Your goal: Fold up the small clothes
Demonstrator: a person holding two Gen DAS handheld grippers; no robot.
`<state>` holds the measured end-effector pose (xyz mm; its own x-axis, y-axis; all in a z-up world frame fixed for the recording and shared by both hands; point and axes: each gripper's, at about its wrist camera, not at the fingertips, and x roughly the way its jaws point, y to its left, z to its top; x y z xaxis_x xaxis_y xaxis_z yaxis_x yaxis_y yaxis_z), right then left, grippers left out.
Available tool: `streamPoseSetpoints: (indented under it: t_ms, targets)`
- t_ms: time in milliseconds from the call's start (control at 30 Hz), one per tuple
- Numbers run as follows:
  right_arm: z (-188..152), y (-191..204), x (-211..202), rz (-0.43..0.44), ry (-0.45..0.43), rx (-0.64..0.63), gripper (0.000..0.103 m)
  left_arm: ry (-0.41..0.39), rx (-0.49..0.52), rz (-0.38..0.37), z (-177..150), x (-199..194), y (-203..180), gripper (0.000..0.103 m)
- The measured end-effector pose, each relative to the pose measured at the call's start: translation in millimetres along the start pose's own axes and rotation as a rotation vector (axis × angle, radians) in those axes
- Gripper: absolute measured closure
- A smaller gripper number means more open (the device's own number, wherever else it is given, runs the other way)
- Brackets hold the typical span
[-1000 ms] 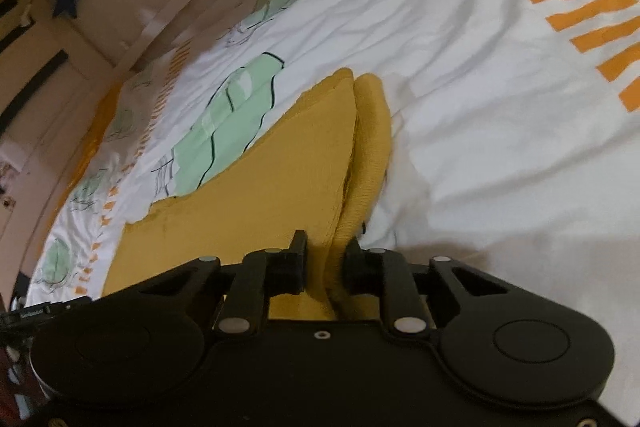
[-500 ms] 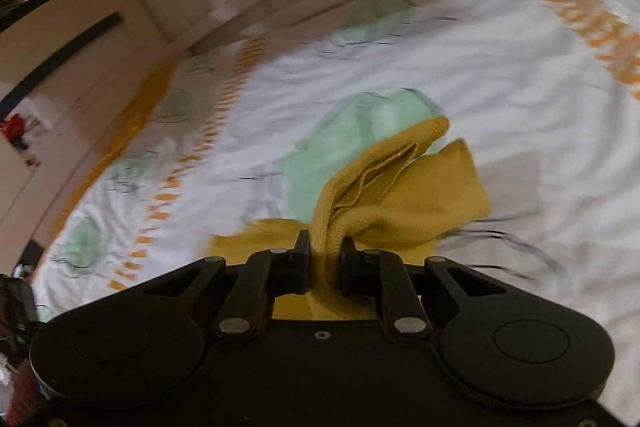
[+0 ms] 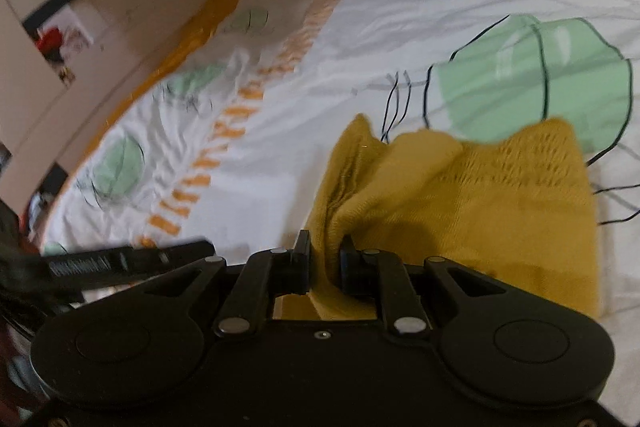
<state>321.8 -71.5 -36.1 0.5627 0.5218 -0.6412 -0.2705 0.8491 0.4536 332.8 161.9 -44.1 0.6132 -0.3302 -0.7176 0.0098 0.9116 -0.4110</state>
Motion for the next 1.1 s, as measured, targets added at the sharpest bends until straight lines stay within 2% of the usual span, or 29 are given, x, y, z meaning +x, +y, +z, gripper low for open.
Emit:
streamPoseSetpoints:
  t_ms: [200, 267, 500, 600, 700, 933, 1100]
  targets:
    - [-14.6, 20.8, 13.0, -0.056, 0.014, -0.116, 0.080, -0.004, -0.021, -0.005, 5.7, 0.0, 6.9, 0.063]
    - [-18.4, 30.4, 17.7, -0.070, 0.014, -0.169, 0.075, -0.004, -0.022, -0.006, 6.1, 0.5, 7.1, 0.063]
    - [-29.1, 44.2, 1.2, 0.043, -0.002, -0.231, 0.073, 0.009, -0.021, -0.007, 4.9, 2.9, 7.6, 0.063]
    - [-33.0, 40.3, -20.8, 0.070, -0.037, -0.217, 0.072, 0.013, -0.020, -0.010, 4.6, 3.9, 7.0, 0.063]
    - [-36.1, 28.4, -42.4, 0.054, -0.091, -0.178, 0.054, 0.018, -0.009, -0.017, 2.6, 4.8, 4.1, 0.063]
    - [-47.2, -5.8, -67.4, 0.010, -0.156, -0.073, 0.054, 0.037, 0.034, -0.028, -3.4, 9.1, -7.1, 0.063]
    - [-56.5, -10.6, -54.0, 0.019, -0.128, -0.049, 0.053, 0.046, 0.047, -0.032, -5.3, 10.2, -10.3, 0.063]
